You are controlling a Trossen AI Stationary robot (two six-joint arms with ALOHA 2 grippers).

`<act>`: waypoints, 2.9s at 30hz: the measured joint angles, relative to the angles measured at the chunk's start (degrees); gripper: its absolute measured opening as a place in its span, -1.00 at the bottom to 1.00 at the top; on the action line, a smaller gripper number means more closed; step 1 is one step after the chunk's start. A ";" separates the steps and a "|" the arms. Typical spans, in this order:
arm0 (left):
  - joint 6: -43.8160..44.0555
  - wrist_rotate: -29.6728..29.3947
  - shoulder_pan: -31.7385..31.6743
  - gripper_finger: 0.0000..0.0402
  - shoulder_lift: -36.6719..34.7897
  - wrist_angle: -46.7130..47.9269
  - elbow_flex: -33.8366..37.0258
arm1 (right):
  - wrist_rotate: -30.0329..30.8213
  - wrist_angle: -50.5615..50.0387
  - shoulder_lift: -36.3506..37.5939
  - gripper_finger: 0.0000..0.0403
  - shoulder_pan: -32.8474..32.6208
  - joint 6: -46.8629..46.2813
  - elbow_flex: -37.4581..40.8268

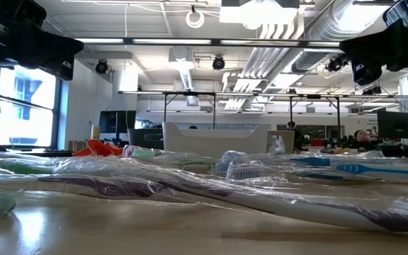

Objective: Pick & Place Toothbrushes
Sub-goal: Put the orange toothbrush into the gray bin

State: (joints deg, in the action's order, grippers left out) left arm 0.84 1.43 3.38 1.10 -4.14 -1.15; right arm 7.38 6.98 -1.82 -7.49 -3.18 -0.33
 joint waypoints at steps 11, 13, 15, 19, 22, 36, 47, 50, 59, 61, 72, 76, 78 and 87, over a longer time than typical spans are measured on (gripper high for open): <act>1.26 -3.73 0.00 -1.00 0.00 0.02 -1.51 | 0.20 4.67 0.00 -0.99 -0.02 1.84 0.02; 2.52 -5.22 0.00 -1.00 0.00 0.04 -1.53 | 0.54 5.37 0.00 -0.99 -0.02 1.90 0.02; 3.98 -7.23 0.00 -1.00 0.00 0.02 -1.58 | 1.68 5.79 0.00 -0.99 0.00 1.95 0.00; 4.39 -9.84 0.00 -1.00 0.05 0.02 -1.64 | 4.73 5.77 0.00 -0.99 0.00 1.99 0.00; 4.40 -10.84 0.00 -1.00 0.51 0.00 -1.70 | 6.39 5.81 0.00 -0.99 0.00 1.98 0.00; 4.42 -13.61 0.00 -1.00 1.03 -0.03 -1.83 | 7.70 12.22 -5.39 -0.99 -0.01 1.97 -0.04; 3.43 -14.88 0.00 -1.00 1.03 -0.02 -1.86 | 12.67 12.96 -17.45 -0.99 0.00 1.97 -4.07; 3.40 -14.88 0.00 -1.00 1.03 -0.02 -1.86 | 14.19 12.91 -20.60 -0.99 0.00 1.63 -5.12; 3.34 -14.88 0.00 -1.00 1.03 0.02 -1.86 | 18.42 12.89 -28.74 -0.99 0.00 1.38 -9.21; 3.34 -14.88 0.00 -1.00 1.03 0.04 -1.86 | 18.48 13.06 -30.02 -0.99 -0.02 1.34 -9.91; 3.72 -14.86 0.00 -1.00 1.01 0.07 -1.88 | 26.49 13.40 -36.77 -0.99 -0.02 -0.14 -10.85; 3.74 -14.86 0.00 -1.00 1.01 0.04 -1.90 | 28.60 14.28 -38.83 -0.99 -0.02 -3.28 -10.87; 3.75 -14.86 0.00 -1.00 1.01 0.04 -1.90 | 28.68 14.67 -39.56 -0.99 -0.02 -3.42 -10.87; 3.95 -15.08 0.01 -1.00 1.01 0.00 -1.90 | 30.25 12.35 -41.27 -0.99 0.00 -5.80 -13.87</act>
State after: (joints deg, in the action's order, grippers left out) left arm 4.79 -13.65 3.39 2.11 -4.14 -3.05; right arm 37.63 19.33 -43.09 -7.49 -8.98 -14.20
